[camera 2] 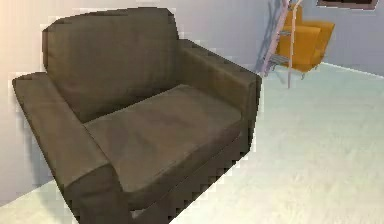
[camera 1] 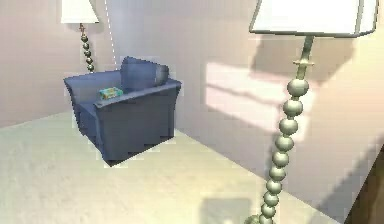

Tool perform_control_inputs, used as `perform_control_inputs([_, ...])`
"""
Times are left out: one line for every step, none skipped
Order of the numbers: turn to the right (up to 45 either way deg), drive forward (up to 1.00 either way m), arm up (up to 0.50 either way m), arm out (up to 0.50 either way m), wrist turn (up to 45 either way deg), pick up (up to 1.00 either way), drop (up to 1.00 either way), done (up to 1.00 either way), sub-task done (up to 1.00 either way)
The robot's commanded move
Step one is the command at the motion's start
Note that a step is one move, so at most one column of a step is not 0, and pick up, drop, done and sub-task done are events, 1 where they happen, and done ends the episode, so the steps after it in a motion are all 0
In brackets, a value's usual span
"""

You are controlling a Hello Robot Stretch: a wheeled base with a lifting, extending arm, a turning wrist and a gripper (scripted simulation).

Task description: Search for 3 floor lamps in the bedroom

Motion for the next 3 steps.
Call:
perform_control_inputs([27.0,0.00,0.00,0.00,0.0,0.00,0.00,0.00,0.00])
perform_control_inputs([0.0,0.00,0.00,0.00,0.0,0.00,0.00,0.00,1.00])
perform_control_inputs([-45.0,0.00,0.00,0.00,0.0,0.00,0.00,0.00,0.00])
